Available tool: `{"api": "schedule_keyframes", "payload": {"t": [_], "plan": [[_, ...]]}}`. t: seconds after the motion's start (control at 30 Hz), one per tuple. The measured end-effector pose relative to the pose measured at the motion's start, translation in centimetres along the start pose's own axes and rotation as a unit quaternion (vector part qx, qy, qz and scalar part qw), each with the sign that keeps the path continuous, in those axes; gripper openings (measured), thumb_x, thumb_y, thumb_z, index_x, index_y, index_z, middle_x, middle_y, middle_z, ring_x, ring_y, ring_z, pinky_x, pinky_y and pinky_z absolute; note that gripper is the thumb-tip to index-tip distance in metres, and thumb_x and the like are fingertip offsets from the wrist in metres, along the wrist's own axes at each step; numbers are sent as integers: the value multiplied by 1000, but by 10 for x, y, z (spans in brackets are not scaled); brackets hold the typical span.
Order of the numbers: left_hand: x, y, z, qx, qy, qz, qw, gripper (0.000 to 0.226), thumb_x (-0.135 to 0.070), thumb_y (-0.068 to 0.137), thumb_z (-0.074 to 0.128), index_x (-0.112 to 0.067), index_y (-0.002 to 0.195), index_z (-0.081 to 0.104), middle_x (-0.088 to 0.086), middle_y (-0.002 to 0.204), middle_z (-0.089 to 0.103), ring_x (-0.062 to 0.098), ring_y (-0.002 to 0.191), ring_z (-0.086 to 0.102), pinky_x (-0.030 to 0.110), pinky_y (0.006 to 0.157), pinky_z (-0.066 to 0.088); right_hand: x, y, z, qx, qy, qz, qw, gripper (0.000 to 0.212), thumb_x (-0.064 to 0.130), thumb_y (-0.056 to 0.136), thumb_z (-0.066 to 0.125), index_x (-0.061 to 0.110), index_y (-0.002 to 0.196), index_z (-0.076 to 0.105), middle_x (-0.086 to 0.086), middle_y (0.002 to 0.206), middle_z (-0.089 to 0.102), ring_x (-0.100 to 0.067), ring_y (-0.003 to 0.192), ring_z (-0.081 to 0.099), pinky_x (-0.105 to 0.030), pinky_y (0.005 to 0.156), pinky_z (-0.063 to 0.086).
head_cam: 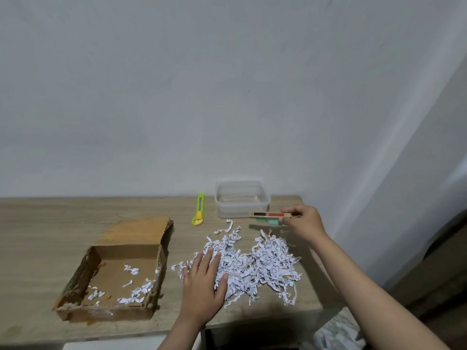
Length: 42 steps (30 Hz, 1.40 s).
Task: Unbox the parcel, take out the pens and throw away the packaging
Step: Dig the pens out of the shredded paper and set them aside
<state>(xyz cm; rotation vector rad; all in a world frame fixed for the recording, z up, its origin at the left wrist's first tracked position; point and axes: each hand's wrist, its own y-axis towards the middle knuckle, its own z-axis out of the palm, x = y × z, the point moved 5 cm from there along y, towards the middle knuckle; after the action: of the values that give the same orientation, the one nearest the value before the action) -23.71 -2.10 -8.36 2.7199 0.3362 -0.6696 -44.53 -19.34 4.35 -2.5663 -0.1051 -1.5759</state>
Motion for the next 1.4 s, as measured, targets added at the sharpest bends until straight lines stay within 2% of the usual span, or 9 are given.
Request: {"api": "schedule_keyframes", "payload": {"t": [0.1, 0.3, 0.47, 0.7, 0.8, 0.93, 1.1, 1.27, 1.4], "plan": [[1, 2, 1, -2, 1, -2, 1000, 56, -53, 88, 33, -31, 138, 43, -7, 150, 36, 20, 141, 28, 58, 110, 16, -30, 12, -15, -82, 63, 74, 992, 19, -4, 74, 70, 7, 89, 69, -10, 79, 64, -15, 56, 56, -11, 39, 43], [1, 3, 3, -7, 4, -2, 1000, 55, -53, 87, 35, -30, 137, 46, -6, 149, 38, 19, 140, 29, 57, 110, 14, -94, 45, -17, -155, 117, 184, 964, 19, 5, 65, 79, 9, 83, 73, -10, 87, 71, -26, 79, 65, -36, 80, 53], [2, 4, 4, -2, -4, -15, 1000, 58, -56, 88, 31, -32, 140, 40, -11, 152, 30, 13, 142, 19, 54, 112, 6, -127, 61, -4, -151, 130, 202, 959, 20, 10, 70, 75, 13, 89, 71, -13, 92, 70, -26, 73, 58, -36, 67, 48], [1, 6, 3, -1, -3, -14, 1000, 57, -56, 88, 30, -34, 140, 40, -12, 151, 31, 14, 142, 22, 59, 111, 11, -118, 53, -5, -141, 81, 125, 979, 45, 8, 75, 74, 5, 118, 62, -10, 115, 62, -27, 106, 60, -34, 98, 46], [1, 5, 2, -5, -1, -15, 1000, 56, -55, 88, 31, -34, 139, 40, -11, 151, 32, 15, 142, 24, 59, 111, 12, -113, 35, -9, -152, 39, 97, 983, 44, 11, 73, 75, 14, 115, 62, -12, 123, 58, -21, 99, 59, -29, 96, 46], [-1, 4, -2, -17, -1, -12, 1000, 53, -53, 89, 34, -33, 137, 43, -10, 150, 34, 16, 141, 27, 59, 110, 15, -95, -2, 1, -88, 13, 16, 996, 31, 11, 76, 72, 30, 97, 61, -7, 109, 62, -21, 88, 65, -43, 84, 57], [-4, -2, -6, -30, -10, -16, 999, 51, -50, 90, 33, -31, 135, 47, -6, 148, 40, 19, 139, 32, 57, 110, 18, -74, -54, 30, 77, -70, -95, 990, 43, 32, 77, 74, 32, 119, 61, 8, 109, 51, -9, 99, 54, -28, 86, 49], [-7, -5, -9, -27, -11, 7, 1000, 47, -44, 92, 34, -35, 137, 43, -4, 148, 40, 20, 137, 35, 56, 109, 20, -54, -90, 66, 91, -169, -232, 954, 40, 42, 79, 65, 36, 118, 61, 17, 100, 53, -7, 98, 47, -28, 85, 42], [-11, -7, -8, -4, -22, 59, 998, 41, -43, 92, 37, -43, 132, 46, -4, 148, 39, 20, 137, 35, 55, 106, 27, -50, -96, 91, 115, -221, -242, 938, 41, 39, 82, 60, 39, 123, 56, 15, 113, 52, -9, 107, 44, -31, 91, 39]]}}
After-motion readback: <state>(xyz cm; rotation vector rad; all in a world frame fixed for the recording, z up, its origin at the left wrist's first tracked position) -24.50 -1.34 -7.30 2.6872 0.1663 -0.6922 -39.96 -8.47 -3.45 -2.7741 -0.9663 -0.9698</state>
